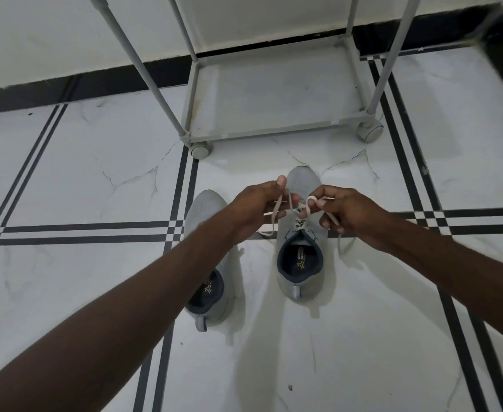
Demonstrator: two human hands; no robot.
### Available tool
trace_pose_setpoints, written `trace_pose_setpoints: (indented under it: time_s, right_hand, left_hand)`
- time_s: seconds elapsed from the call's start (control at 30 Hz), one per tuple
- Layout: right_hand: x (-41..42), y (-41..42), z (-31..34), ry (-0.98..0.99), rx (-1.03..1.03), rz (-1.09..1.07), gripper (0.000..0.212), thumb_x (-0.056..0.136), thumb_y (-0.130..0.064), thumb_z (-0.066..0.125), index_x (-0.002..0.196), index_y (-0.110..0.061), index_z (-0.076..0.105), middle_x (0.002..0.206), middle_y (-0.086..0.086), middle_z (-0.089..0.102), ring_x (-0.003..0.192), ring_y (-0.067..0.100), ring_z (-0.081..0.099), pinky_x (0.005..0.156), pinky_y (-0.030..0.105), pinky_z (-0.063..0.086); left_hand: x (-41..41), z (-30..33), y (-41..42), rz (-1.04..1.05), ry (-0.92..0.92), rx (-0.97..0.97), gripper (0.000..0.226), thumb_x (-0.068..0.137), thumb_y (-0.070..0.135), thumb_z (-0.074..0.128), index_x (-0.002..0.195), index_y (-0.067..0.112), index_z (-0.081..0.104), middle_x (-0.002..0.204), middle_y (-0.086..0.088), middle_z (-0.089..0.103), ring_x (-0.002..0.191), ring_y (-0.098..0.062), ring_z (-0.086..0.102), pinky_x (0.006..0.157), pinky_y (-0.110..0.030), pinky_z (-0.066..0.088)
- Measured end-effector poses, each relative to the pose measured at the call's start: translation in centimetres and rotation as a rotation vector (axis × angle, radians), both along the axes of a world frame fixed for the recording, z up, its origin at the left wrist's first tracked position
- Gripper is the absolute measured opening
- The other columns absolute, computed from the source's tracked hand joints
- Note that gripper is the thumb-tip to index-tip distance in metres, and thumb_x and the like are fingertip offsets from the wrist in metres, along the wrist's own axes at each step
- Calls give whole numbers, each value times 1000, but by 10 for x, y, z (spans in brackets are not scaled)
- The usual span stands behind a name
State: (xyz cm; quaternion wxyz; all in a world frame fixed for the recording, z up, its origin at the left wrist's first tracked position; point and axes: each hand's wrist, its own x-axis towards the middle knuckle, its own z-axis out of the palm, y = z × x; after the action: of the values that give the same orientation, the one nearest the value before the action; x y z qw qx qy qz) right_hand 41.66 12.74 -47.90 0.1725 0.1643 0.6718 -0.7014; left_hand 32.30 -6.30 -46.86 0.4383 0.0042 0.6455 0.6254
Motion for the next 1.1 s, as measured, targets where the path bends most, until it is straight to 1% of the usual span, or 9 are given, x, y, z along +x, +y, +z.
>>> trace_pose_setpoints:
  time_s: [0.1,0.23,0.33,0.43,0.53,0.7,0.9,1.0,1.1]
  right_hand:
    - [0,-3,-4,-24,3,-26,20,100,-14,44,101,-16,65,79,4,66,52,12,43,49,24,30]
    - [0,-8,-11,-25,-36,-76,33,99,-7,37,108,-21,65,76,7,57,51,14,40,50,27,33]
    - [1,-14,-10,67,130,-42,32,99,-4,36,113,-24,56,77,8,59,53,17,46,49,29,38]
    - [3,-19,-8,209,364,54,36,100,-3,34,122,-28,47,79,8,64,53,18,57,48,25,48]
    - [1,-21,-9,276,448,110,45,98,3,32,128,-30,44,77,12,66,51,18,62,48,25,51]
    - [-4,-20,-8,327,477,108,35,100,-2,40,124,-27,49,67,10,66,50,21,64,47,26,54]
    - [-5,-17,-9,251,367,22,25,99,-6,47,116,-22,55,67,16,65,50,23,62,45,28,52]
    - [-5,-18,-13,217,301,18,16,99,-13,52,113,-20,53,66,14,64,49,22,60,44,27,50]
    - [-8,-11,-23,85,148,-19,17,98,-14,54,114,-13,48,67,8,61,47,15,51,44,26,42]
  left_hand:
    - [0,-4,6,4,11,21,10,100,19,53,101,17,63,89,-1,68,98,-21,68,88,-36,49]
    - [-1,-13,6,34,49,-4,21,98,7,53,114,11,67,87,-5,65,77,-14,67,71,-28,56]
    - [-1,-20,7,29,55,-26,31,95,-2,53,121,9,66,91,-9,67,71,-13,64,64,-26,56]
    - [-1,-24,9,-26,45,-18,45,89,-15,51,123,9,65,96,-10,69,71,-14,65,65,-28,57]
    - [-1,-28,13,-34,77,-20,40,88,-11,58,124,7,63,92,-11,69,70,-14,66,71,-31,58]
    - [2,-33,19,34,38,-32,26,88,-4,65,114,-5,62,90,-18,68,74,-21,67,79,-34,59]
    - [3,-39,14,-63,-76,30,12,91,14,66,98,5,71,85,-11,68,74,-16,64,83,-30,54]
    - [7,-37,19,-82,-33,-36,26,87,29,73,98,6,72,82,-14,61,65,-14,55,71,-26,49]
    - [8,-36,25,-27,-38,-30,21,91,24,67,102,5,69,80,-12,56,59,-11,51,61,-22,48]
